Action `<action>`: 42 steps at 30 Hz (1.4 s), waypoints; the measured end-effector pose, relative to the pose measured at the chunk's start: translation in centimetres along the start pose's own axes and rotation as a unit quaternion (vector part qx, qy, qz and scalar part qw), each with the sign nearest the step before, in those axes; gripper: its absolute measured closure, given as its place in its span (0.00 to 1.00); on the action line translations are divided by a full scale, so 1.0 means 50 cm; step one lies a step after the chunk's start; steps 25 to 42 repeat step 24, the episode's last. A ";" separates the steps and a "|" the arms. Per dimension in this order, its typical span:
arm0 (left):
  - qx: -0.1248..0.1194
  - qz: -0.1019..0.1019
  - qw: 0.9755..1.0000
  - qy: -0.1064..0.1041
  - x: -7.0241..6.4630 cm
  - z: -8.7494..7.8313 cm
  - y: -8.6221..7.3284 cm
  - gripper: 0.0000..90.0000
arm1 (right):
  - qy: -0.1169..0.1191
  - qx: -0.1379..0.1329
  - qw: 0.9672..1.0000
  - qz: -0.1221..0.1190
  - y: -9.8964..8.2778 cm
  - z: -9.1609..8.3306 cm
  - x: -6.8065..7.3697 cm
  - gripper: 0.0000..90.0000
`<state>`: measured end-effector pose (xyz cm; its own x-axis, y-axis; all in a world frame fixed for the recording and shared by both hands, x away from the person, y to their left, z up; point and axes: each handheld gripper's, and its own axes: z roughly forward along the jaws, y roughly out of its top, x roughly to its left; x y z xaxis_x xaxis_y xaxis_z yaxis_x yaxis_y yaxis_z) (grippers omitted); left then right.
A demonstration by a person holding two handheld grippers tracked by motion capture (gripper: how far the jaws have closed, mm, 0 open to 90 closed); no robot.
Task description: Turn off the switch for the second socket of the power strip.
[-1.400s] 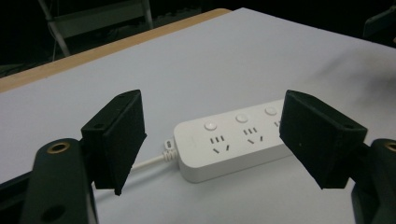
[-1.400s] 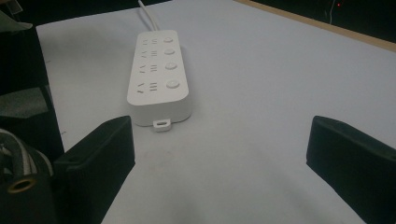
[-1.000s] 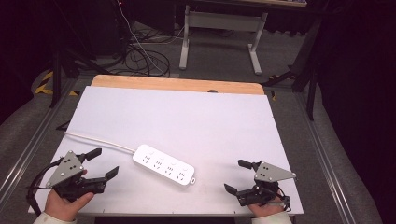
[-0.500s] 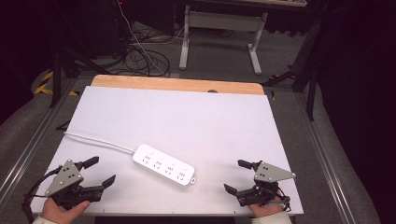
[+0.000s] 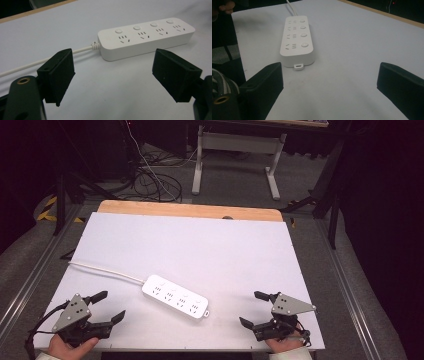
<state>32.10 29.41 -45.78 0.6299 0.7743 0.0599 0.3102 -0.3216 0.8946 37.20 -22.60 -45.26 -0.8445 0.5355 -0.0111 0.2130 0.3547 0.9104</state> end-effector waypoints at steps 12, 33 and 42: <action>-0.027 -0.014 0.999 -0.012 0.003 -0.013 0.004 0.21 | 0.000 0.000 1.000 0.001 0.000 0.002 0.000 0.08; -0.026 -0.007 1.000 -0.004 -0.001 -0.013 0.004 0.21 | 0.001 0.000 1.000 0.003 -0.001 0.002 -0.001 0.08; -0.026 -0.007 1.000 -0.004 -0.001 -0.013 0.004 0.21 | 0.001 0.000 1.000 0.003 -0.001 0.002 -0.001 0.08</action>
